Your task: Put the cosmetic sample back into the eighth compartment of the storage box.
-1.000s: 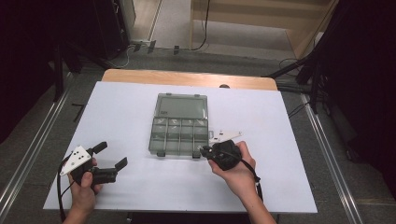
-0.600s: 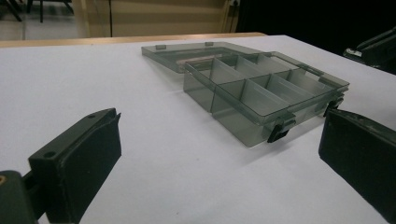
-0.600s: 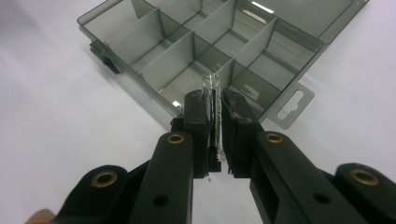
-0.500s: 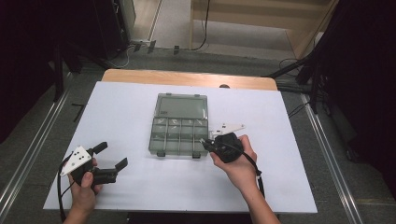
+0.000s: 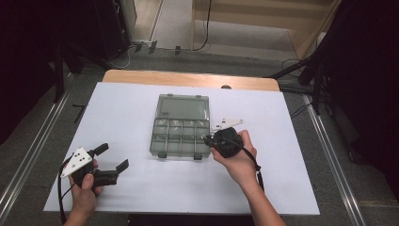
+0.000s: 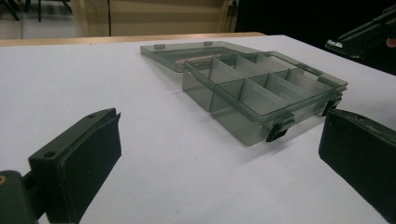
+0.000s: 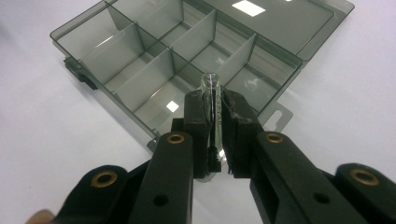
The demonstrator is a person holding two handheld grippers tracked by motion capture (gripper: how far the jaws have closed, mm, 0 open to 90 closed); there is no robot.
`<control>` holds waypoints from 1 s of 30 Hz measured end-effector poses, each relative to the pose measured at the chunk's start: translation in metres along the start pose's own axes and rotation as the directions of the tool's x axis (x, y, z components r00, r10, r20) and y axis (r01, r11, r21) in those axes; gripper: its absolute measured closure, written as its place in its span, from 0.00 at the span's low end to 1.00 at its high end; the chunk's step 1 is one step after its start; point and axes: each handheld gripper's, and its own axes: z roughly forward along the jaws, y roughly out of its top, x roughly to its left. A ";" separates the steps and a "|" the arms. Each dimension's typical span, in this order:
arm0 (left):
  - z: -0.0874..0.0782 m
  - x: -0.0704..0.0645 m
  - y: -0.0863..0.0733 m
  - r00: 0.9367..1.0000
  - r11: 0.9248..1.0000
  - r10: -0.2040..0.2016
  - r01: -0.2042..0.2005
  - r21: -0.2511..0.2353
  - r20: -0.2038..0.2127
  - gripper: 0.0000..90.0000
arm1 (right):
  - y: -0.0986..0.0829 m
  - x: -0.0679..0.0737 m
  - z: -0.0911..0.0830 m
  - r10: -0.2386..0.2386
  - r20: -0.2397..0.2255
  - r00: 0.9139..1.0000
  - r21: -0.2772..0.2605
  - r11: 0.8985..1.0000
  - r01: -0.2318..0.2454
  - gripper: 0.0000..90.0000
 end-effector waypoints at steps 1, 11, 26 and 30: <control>0.000 0.000 0.000 1.000 1.000 -0.003 0.003 -0.002 0.000 0.00 | 0.000 0.000 0.002 0.002 -0.001 1.000 0.002 1.000 -0.002 0.92; 0.000 0.000 0.000 1.000 1.000 -0.002 0.002 -0.001 0.003 0.00 | 0.001 0.000 0.013 0.001 0.003 1.000 0.024 1.000 -0.001 0.92; 0.000 0.000 0.000 1.000 1.000 0.001 -0.001 -0.003 0.008 0.00 | -0.004 -0.001 0.032 0.004 0.008 1.000 0.070 0.998 -0.005 0.92; 0.000 0.000 0.000 1.000 1.000 0.000 0.000 -0.002 0.008 0.00 | -0.005 0.000 0.036 0.005 0.011 1.000 0.082 0.997 -0.006 0.92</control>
